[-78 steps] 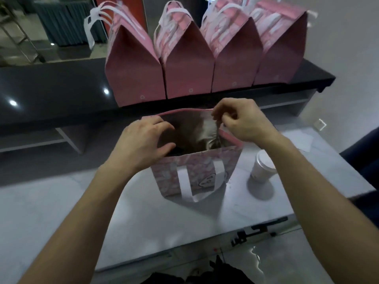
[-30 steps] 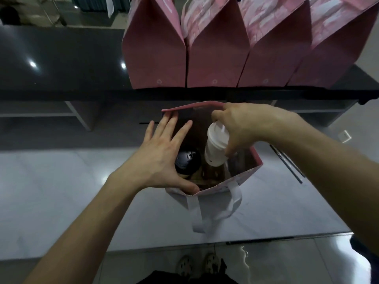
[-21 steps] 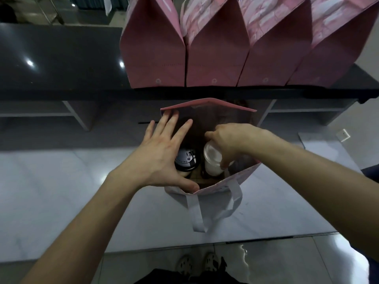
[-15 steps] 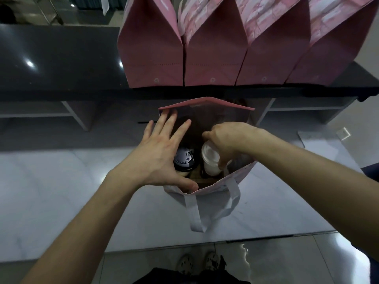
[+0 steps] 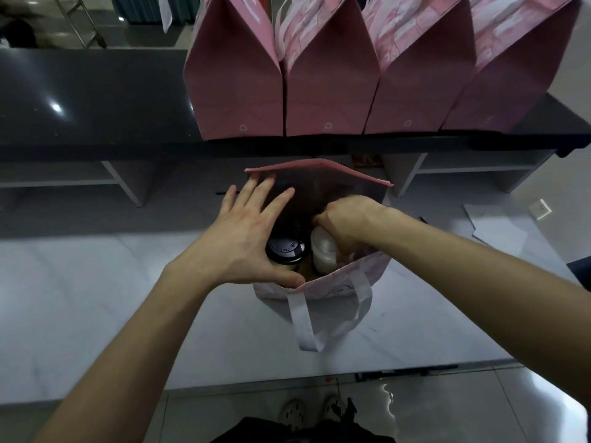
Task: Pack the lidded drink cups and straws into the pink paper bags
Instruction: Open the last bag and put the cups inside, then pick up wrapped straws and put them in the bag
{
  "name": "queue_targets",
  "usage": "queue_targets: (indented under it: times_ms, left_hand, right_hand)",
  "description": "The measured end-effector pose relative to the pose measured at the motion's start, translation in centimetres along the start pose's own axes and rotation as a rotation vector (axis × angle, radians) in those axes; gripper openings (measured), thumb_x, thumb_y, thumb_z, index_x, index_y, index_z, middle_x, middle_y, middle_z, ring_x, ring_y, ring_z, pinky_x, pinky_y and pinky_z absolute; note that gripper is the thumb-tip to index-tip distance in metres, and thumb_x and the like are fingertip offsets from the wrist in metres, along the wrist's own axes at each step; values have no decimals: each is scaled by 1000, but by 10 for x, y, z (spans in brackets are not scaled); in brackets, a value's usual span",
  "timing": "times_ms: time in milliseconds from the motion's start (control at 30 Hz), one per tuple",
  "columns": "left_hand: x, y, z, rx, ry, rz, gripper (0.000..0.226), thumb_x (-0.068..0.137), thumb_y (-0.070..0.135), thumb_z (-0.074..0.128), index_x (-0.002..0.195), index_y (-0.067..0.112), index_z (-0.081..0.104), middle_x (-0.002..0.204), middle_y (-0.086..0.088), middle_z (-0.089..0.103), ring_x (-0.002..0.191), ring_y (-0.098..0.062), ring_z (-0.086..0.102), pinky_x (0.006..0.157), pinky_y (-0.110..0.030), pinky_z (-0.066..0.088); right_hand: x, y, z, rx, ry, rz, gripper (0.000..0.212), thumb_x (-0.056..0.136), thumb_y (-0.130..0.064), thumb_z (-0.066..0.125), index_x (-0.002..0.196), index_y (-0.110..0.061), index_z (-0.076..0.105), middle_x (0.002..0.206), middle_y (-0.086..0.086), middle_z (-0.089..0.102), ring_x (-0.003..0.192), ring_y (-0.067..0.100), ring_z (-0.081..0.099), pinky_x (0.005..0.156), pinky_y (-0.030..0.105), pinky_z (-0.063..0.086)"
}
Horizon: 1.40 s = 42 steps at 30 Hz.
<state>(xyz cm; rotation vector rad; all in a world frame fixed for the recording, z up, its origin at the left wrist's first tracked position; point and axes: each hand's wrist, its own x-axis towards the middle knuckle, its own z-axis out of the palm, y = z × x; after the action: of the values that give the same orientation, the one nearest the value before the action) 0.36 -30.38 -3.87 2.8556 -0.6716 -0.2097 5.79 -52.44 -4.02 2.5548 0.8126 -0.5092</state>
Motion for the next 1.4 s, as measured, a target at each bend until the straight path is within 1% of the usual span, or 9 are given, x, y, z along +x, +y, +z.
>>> queue_targets:
  times_ms: [167,333,533,667,767,900,1133,1267,1400]
  left_hand:
    - [3,19,-26,94,177,52,83,88,68,76,159,36,47,154,6,58,142,-18,53,127,-48,34]
    - [31,63,-43,61,230,104,56,94,58,74,144,34,64,132,8,72,118,-18,68,100,-46,58]
    - [92,130,-33,70,229,175,50,98,58,70,142,34,64,120,12,67,116,-20,65,96,-44,56]
    - [131,175,-21,84,210,175,51,101,57,68,147,33,62,135,10,68,126,-18,63,105,-44,54]
    - [157,203,-4,89,199,158,48,101,54,69,144,32,64,134,9,70,124,-19,65,103,-43,55]
    - [186,229,44,53,121,109,40,103,47,69,139,30,66,130,6,71,120,-20,67,98,-43,57]
    - [224,269,180,147,-55,136,59,108,43,60,158,15,49,157,-7,56,144,-31,52,125,-40,29]
    - [248,278,221,114,-139,49,22,111,38,50,124,22,59,128,-6,73,114,-37,67,92,-45,52]
    - [260,265,237,-174,-117,-149,12,110,23,53,110,21,64,106,-6,77,100,-28,73,78,-38,50]
  right_hand:
    - [-38,30,-18,474,306,32,29,94,-45,77,116,-27,71,107,-5,74,97,19,71,82,40,61]
    - [-94,89,16,953,926,209,6,96,-36,71,93,-31,73,83,-16,74,80,2,72,71,15,56]
    - [-81,162,175,877,517,738,20,92,-26,74,110,-17,76,106,6,77,100,30,72,87,40,58]
    - [-77,178,269,839,228,801,51,95,-46,74,125,-6,67,126,14,65,113,36,66,94,41,55]
    - [-69,181,310,769,163,705,43,95,-39,70,118,-4,63,122,16,59,114,38,61,92,41,52]
    - [-62,186,331,696,189,593,17,100,-15,56,111,-6,65,116,15,65,108,38,65,88,40,51]
    - [-87,200,337,640,420,397,14,95,-23,67,107,-16,64,111,5,64,106,31,61,94,40,40]
    - [-107,218,341,749,652,356,20,99,-32,74,112,-17,72,109,0,67,108,25,60,97,40,42]
    - [-126,246,367,900,824,668,27,103,-26,72,124,-10,73,121,6,69,115,27,60,104,44,49]
